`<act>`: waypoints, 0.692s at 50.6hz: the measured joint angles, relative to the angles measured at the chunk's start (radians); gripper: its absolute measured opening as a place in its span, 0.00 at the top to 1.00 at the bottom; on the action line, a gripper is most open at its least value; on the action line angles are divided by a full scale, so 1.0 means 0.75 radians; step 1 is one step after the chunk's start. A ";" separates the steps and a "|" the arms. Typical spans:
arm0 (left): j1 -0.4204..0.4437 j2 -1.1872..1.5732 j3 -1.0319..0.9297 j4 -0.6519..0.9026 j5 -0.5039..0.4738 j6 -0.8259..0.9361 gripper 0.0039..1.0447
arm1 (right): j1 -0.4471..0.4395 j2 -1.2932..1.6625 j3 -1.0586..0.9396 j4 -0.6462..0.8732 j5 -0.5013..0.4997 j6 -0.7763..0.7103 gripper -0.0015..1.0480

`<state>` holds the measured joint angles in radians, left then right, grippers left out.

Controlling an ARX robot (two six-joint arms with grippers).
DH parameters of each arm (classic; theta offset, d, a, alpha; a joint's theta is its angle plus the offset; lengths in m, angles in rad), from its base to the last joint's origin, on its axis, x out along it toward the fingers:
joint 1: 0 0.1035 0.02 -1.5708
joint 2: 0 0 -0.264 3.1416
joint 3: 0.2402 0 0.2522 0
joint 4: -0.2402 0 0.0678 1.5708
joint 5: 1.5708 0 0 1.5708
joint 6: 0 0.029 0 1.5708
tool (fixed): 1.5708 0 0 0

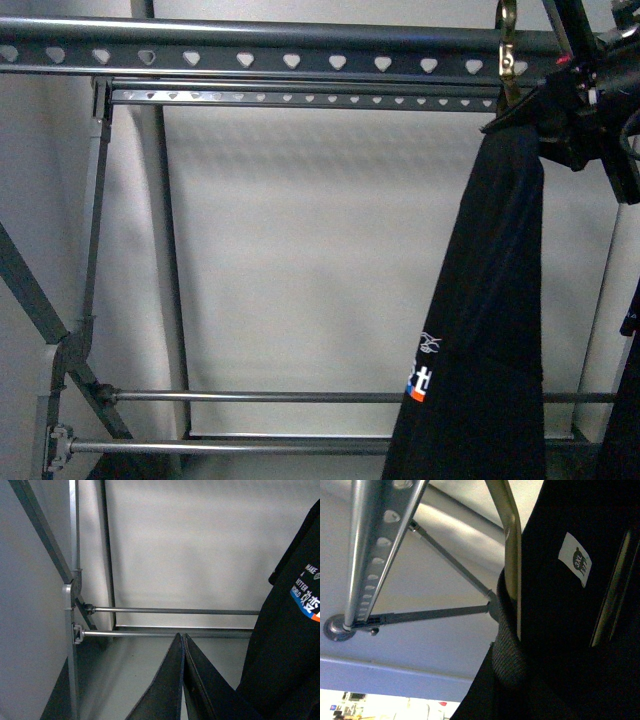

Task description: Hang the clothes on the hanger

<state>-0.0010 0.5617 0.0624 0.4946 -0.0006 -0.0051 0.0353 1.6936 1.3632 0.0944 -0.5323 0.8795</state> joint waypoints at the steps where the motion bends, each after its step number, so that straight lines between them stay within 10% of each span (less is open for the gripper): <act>1: 0.000 -0.007 -0.003 -0.005 0.000 0.000 0.97 | -0.005 0.003 0.001 0.000 -0.001 0.000 0.96; 35: 0.000 -0.333 -0.060 -0.240 0.000 0.004 0.97 | -0.058 -0.004 0.075 -0.085 -0.084 -0.061 0.96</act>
<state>-0.0010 0.3122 0.0177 0.3149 -0.0006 -0.0021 -0.0082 1.6909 1.4197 0.0307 -0.5957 0.8341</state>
